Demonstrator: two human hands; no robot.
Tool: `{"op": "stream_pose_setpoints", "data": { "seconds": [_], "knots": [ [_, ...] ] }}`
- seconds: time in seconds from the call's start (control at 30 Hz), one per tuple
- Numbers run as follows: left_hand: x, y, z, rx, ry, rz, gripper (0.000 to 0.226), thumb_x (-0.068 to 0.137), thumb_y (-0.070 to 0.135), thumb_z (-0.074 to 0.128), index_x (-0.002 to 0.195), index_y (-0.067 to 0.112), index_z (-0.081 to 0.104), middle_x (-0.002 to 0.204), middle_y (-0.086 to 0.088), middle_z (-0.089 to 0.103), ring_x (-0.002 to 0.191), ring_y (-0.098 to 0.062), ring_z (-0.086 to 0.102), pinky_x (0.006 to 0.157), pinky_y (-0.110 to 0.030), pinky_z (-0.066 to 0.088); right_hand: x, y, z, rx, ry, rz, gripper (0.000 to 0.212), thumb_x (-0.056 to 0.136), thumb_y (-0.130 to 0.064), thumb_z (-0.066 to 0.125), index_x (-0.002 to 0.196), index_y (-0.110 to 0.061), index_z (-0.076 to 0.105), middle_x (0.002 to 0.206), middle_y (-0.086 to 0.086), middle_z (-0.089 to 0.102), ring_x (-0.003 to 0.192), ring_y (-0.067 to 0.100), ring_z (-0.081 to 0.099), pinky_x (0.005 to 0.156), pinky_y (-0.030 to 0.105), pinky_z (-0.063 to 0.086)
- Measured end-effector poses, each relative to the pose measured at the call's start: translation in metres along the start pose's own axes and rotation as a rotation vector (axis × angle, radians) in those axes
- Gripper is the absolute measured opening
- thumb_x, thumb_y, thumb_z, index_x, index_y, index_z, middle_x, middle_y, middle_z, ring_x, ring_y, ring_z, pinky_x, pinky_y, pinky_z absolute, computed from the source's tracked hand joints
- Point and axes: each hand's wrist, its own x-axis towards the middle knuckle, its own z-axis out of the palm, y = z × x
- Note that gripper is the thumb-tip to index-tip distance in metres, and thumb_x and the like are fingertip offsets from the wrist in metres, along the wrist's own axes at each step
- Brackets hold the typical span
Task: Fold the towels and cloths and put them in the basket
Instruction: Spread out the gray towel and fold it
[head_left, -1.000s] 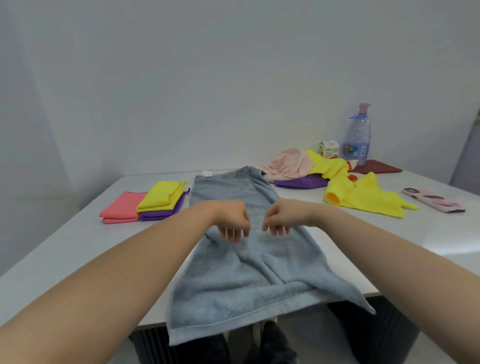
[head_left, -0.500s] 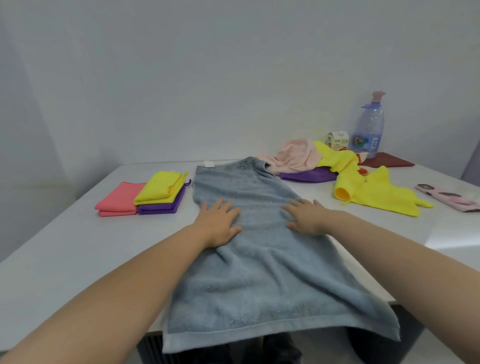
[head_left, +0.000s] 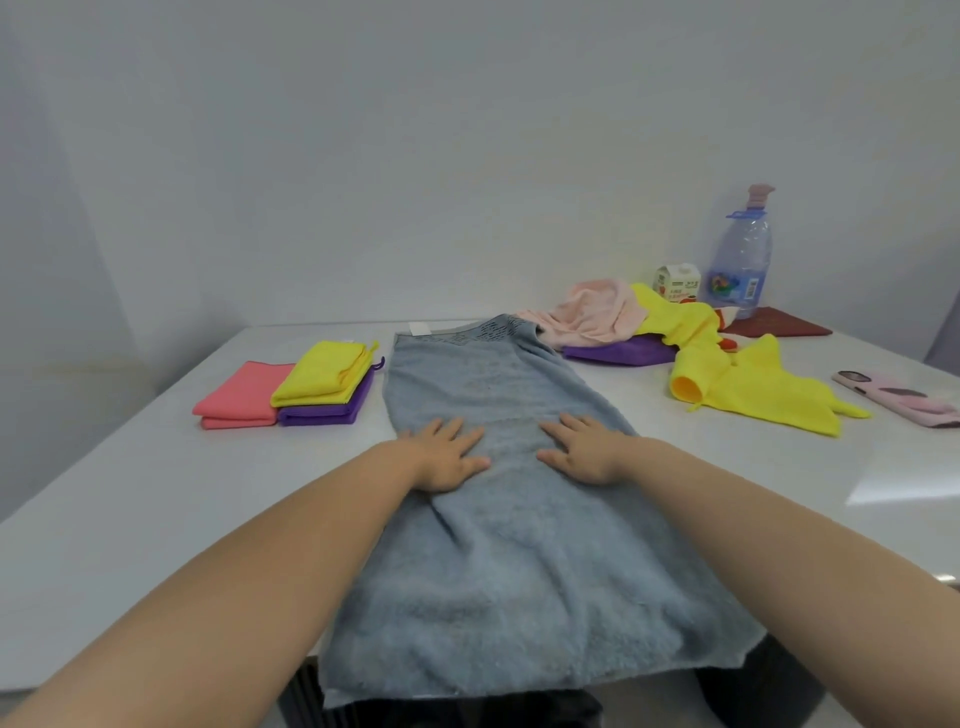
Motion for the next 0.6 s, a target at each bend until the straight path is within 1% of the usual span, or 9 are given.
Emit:
{"op": "stream_pose_setpoints", "data": {
  "seconds": [0.03,0.1,0.17,0.33,0.5,0.6],
  "knots": [
    [0.0,-0.006,0.006,-0.039,0.032,-0.026,0.063,0.098,0.057,0.019,0.152,0.031,0.001,0.16,0.0,-0.006,0.147,-0.022,-0.003,0.117,-0.05,0.004,0.0,0.001,0.003,0.016,0.019,0.013,0.068,0.095,-0.062,0.021,0.152,-0.029,0.004,0.16,0.001,-0.003,0.147,0.024,0.0,0.117,0.054,0.009],
    [-0.004,-0.016,0.012,-0.136,0.149,-0.084,0.06,0.099,0.055,0.017,0.152,0.032,0.001,0.16,0.001,-0.007,0.147,-0.021,-0.005,0.116,-0.05,0.005,-0.001,0.001,0.004,0.022,0.046,0.022,0.068,0.094,-0.063,0.02,0.152,-0.031,0.003,0.16,-0.001,-0.005,0.147,0.022,-0.002,0.116,0.057,0.007],
    [-0.01,-0.025,0.016,-0.172,0.19,-0.123,0.06,0.099,0.053,0.015,0.151,0.031,-0.002,0.16,0.0,-0.007,0.147,-0.019,-0.005,0.117,-0.048,0.004,-0.002,0.0,0.004,0.027,0.036,0.024,0.069,0.094,-0.065,0.019,0.152,-0.032,0.002,0.16,-0.001,-0.006,0.147,0.021,-0.003,0.115,0.057,0.006],
    [-0.028,-0.047,0.022,-0.131,0.157,-0.111,0.069,0.097,0.059,0.017,0.151,0.026,-0.011,0.16,0.001,-0.009,0.147,-0.014,-0.003,0.119,-0.042,0.004,0.0,0.002,-0.001,0.055,-0.008,0.073,0.071,0.093,-0.065,0.023,0.152,-0.031,0.001,0.16,0.001,-0.009,0.147,0.023,-0.006,0.115,0.055,0.004],
    [-0.043,-0.055,0.021,-0.075,0.107,-0.079,0.076,0.096,0.06,0.023,0.15,0.021,-0.014,0.159,0.001,-0.012,0.147,-0.016,-0.004,0.119,-0.041,0.004,0.002,-0.01,0.004,0.067,0.047,0.143,0.071,0.092,-0.065,0.019,0.152,-0.031,0.001,0.16,0.002,-0.009,0.147,0.024,-0.005,0.114,0.061,0.003],
    [-0.051,-0.063,0.013,-0.095,0.015,-0.07,0.081,0.094,0.061,0.03,0.149,0.024,-0.017,0.159,-0.003,-0.016,0.147,-0.02,-0.006,0.119,-0.042,0.004,0.001,-0.007,0.004,0.061,0.054,0.173,0.07,0.092,-0.065,0.018,0.152,-0.032,0.003,0.16,0.001,-0.007,0.147,0.025,-0.002,0.113,0.062,0.004]
  ]
}}
